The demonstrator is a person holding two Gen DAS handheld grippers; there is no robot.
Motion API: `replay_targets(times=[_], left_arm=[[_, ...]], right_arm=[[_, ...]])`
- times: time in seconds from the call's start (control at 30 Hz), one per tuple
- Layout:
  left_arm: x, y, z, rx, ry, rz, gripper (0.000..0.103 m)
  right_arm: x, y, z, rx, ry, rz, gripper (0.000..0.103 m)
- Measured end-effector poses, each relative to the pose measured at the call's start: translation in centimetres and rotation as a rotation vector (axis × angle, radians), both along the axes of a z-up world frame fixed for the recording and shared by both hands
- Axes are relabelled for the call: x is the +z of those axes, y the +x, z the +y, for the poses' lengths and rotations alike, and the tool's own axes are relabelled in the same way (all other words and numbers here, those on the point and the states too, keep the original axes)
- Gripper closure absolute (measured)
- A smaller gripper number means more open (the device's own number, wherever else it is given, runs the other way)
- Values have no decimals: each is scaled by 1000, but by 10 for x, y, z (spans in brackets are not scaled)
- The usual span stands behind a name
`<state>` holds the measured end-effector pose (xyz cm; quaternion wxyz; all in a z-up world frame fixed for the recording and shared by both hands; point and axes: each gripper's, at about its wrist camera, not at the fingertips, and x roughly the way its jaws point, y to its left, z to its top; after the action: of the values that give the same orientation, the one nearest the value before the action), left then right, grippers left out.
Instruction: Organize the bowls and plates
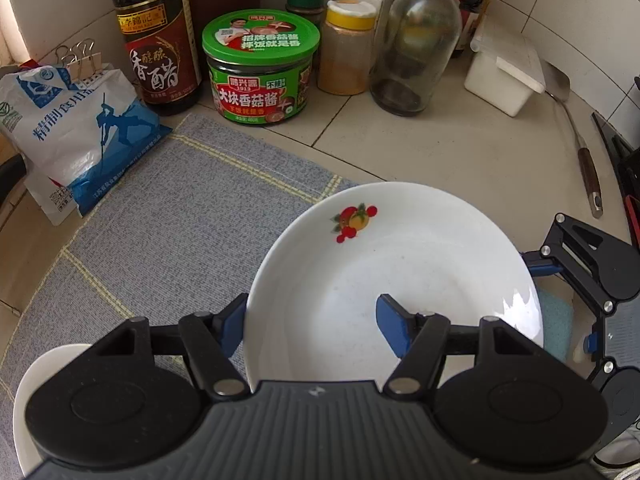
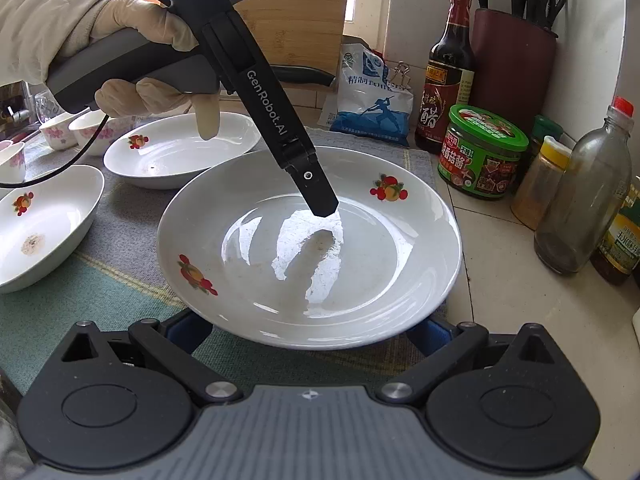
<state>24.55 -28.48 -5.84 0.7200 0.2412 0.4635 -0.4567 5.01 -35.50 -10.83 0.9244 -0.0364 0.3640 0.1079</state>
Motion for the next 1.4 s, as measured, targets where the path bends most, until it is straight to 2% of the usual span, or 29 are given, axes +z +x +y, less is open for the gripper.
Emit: replay_targets(times=[0.43, 0.67, 0.87, 0.93, 1.0, 1.2, 1.4], left_arm=[[-14, 12, -9, 26, 2, 0, 36], [10, 0, 7, 75, -47, -69, 33], [48, -31, 50, 191, -132, -145, 22], [57, -46, 68, 232, -152, -187, 15], [65, -61, 88, 272, -168, -217, 13], [69, -101, 150, 396, -189, -234, 12], [62, -130, 210, 533, -206, -199, 12]], right_arm=[[-11, 14, -11, -4, 24, 20, 0], [-5, 7, -14, -11, 37, 22, 0], [6, -13, -7, 16, 38, 46, 0], [9, -20, 0, 39, 37, 46, 0], [11, -25, 9, 57, 29, 44, 0], [17, -39, 45, 79, -11, 49, 0], [25, -54, 77, 90, 15, 49, 0]])
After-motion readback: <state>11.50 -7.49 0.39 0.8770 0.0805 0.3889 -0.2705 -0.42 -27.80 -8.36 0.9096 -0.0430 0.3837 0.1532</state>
